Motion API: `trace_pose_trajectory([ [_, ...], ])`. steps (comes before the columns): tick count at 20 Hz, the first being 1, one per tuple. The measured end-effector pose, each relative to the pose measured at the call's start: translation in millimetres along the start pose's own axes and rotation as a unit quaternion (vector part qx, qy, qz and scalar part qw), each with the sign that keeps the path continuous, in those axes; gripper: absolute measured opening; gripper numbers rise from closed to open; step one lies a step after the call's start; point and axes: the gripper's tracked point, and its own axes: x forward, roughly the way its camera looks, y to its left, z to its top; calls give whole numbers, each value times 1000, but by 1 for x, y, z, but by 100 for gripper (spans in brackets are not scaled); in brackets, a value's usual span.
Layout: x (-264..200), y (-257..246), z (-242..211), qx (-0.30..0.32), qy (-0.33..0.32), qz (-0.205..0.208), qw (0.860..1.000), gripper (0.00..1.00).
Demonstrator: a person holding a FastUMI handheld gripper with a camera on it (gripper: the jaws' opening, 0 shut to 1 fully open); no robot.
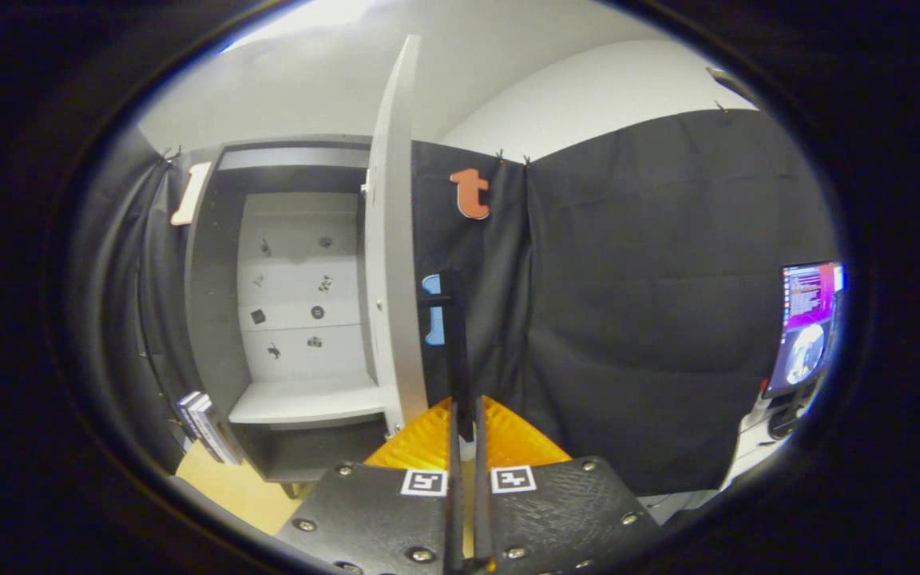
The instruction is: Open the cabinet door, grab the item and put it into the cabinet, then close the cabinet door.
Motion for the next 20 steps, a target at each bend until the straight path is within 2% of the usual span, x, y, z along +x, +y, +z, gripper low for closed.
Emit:
trace_pose_trajectory([
  [4, -4, -8, -3, -12, 3, -16, 1000, 6],
  [7, -6, 11, -7, -17, 4, -1, 1000, 6],
  [10, -5, 40, -8, -25, 6, 36, 999, 6],
  [13, -8, 91, -15, -31, 5, 87, 996, 6],
  [16, -11, 142, -37, -25, 26, 134, 990, 6],
  [17, -11, 152, -48, -27, 34, 138, 990, 6],
  [20, -12, 182, -73, -29, 52, 151, 987, 45],
])
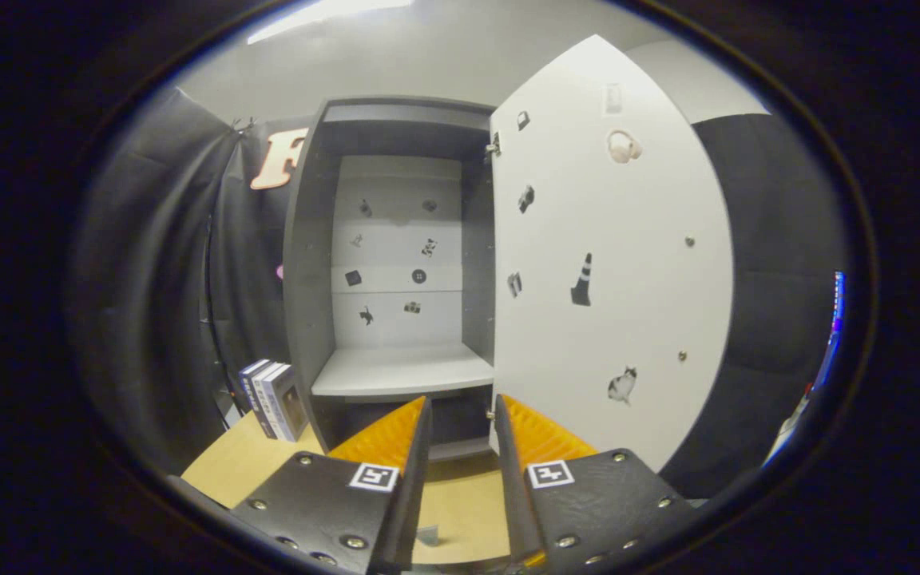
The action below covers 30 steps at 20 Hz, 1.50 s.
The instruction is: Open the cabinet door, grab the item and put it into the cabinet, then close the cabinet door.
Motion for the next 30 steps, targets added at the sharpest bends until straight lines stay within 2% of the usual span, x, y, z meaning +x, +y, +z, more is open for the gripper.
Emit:
trace_pose_trajectory([
  [3, 4, 18, -24, 5, 12, -6, 1000, 45],
  [4, 4, 19, -33, 0, 17, -14, 1000, 59],
  [6, 4, 22, -49, -5, 22, -27, 999, 76],
  [7, 5, 26, -61, -2, 26, -33, 999, 80],
  [8, 6, 27, -73, 0, 33, -39, 999, 94],
  [9, 7, 27, -86, 1, 42, -46, 998, 96],
  [18, 20, 35, -213, -10, 140, -80, 987, 98],
  [24, 34, 34, -290, -9, 215, -107, 971, 98],
  [30, 50, 30, -349, 0, 269, -132, 954, 97],
])
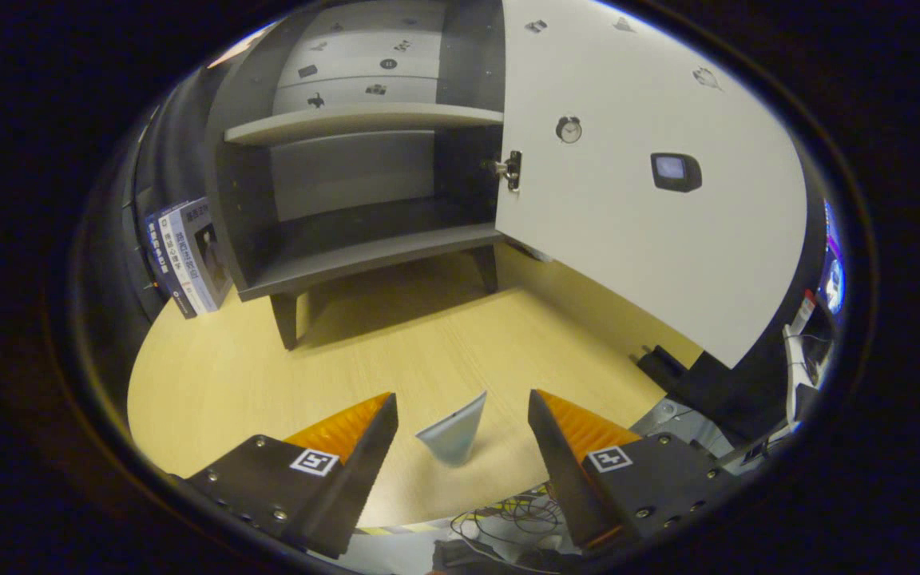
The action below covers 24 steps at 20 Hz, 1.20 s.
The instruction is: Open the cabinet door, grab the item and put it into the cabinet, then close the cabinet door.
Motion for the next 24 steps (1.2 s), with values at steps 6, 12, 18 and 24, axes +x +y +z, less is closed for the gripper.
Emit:
trace_pose_trajectory([
  [6, 16, 1, -29, -5, 42, -15, 999, 85],
  [12, 31, 13, -35, -17, 59, -5, 998, 42],
  [18, 30, 17, -27, 25, 59, 14, 998, 29],
  [24, 13, 26, 35, -3, 8, 25, 1000, 29],
])
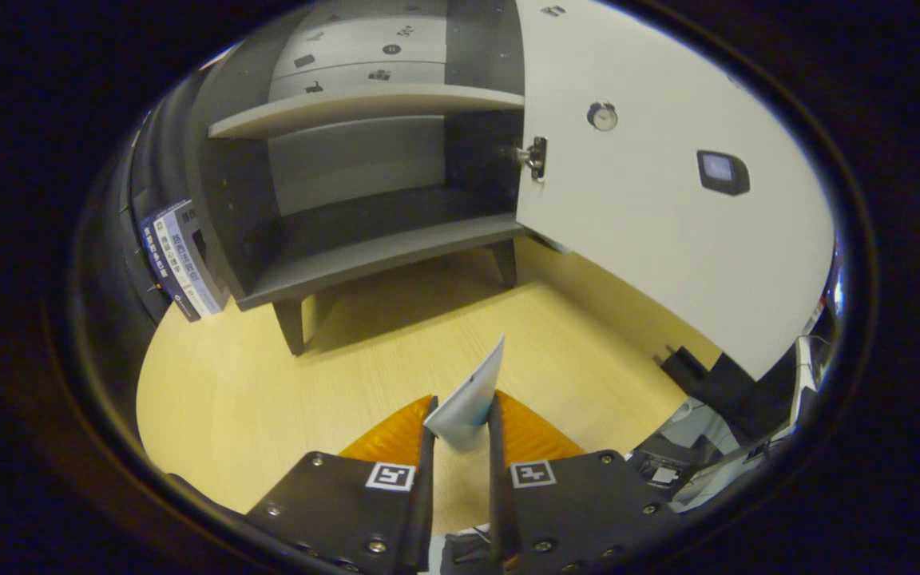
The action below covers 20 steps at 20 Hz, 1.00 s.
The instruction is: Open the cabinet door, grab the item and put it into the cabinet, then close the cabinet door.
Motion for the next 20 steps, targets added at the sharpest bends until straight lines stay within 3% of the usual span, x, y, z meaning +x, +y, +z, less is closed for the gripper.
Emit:
trace_pose_trajectory([
  [12, -38, 34, 164, -44, -99, 2, 994, 29],
  [20, -35, 58, 254, -43, -161, -9, 986, 29],
])
